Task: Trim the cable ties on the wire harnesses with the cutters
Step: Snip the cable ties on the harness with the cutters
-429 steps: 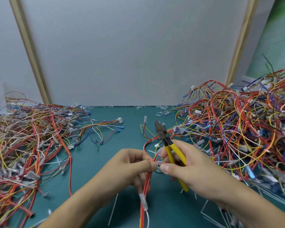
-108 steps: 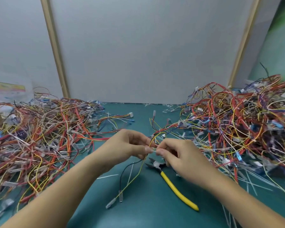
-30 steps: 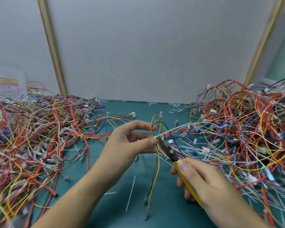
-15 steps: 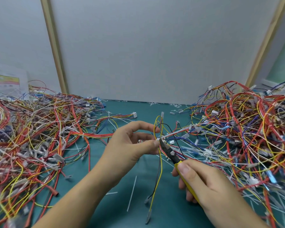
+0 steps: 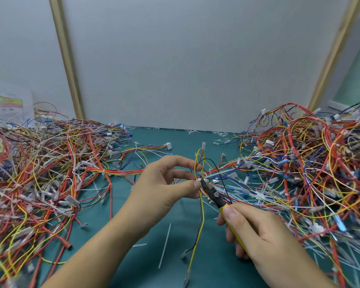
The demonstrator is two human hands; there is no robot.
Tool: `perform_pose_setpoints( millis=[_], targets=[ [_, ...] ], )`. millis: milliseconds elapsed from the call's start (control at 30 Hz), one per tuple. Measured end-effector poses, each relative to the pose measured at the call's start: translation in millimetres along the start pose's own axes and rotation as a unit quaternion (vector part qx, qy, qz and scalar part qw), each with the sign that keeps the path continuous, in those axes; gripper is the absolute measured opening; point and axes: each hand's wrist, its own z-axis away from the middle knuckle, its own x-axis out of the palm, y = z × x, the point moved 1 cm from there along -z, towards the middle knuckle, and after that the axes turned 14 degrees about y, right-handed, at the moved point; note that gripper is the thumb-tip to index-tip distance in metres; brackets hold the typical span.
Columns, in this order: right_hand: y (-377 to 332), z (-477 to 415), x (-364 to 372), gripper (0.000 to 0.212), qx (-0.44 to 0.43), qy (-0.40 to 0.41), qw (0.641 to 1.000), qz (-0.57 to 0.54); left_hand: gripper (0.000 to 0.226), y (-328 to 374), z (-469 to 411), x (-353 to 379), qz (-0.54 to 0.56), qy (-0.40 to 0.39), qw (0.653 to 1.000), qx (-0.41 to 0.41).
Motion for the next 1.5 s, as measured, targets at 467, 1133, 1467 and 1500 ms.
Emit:
perform_pose_setpoints(
  millis=[467, 1133, 1467, 1500],
  targets=[
    [1, -2, -1, 0.057, -0.015, 0.001, 0.999, 0.028, 0.024, -1, 1, 1, -0.001, 0.002, 1.0, 0.003],
    [6, -6, -1, 0.055, -0.009, -0.012, 1.0, 0.008, 0.023, 0, 1, 2, -0.013, -0.004, 1.0, 0.007],
    [9, -5, -1, 0.056, -0.004, -0.019, 1.0, -0.013, 0.023, -3, 0, 3, -0.008, -0.002, 1.0, 0.004],
    [9, -4, -1, 0.056, -0.004, -0.019, 1.0, -0.015, 0.023, -3, 0, 3, -0.006, 0.0, 1.0, 0.004]
  ],
)
